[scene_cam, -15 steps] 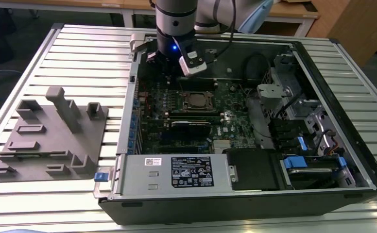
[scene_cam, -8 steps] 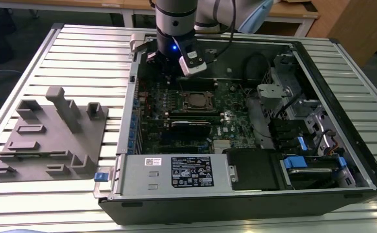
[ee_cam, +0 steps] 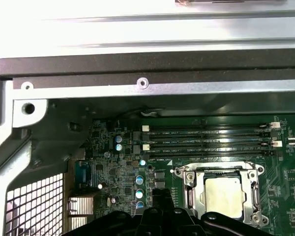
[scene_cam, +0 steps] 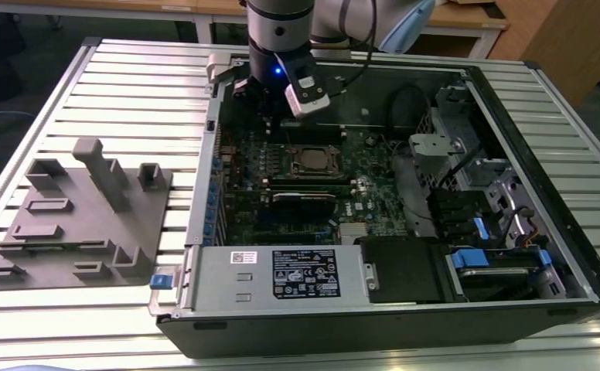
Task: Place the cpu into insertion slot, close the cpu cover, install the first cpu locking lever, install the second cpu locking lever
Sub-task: 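Install the first cpu locking lever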
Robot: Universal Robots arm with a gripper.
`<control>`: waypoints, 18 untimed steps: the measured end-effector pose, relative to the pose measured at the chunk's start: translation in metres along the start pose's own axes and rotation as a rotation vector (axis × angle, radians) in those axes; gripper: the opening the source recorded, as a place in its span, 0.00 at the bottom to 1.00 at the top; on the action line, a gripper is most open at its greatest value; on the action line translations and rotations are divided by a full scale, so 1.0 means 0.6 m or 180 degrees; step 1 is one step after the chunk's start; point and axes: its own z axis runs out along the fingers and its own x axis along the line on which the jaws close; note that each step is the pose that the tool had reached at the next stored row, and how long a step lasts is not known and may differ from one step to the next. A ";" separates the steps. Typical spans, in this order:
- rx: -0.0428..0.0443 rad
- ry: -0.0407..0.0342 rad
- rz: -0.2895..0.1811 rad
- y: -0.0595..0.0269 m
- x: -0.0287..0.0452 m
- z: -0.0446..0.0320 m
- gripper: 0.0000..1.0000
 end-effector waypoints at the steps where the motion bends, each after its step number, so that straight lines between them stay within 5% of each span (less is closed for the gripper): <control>1: -0.0001 0.0000 0.0000 0.000 0.000 0.000 0.11; 6: -0.0007 0.0000 0.0000 0.000 0.002 0.000 0.11; 10: -0.0038 0.0002 0.0000 0.000 0.003 0.000 0.11; 14: -0.0150 0.0007 0.0001 -0.001 0.003 0.000 0.11; 18: -0.0156 0.0006 0.0001 -0.001 0.003 0.001 0.11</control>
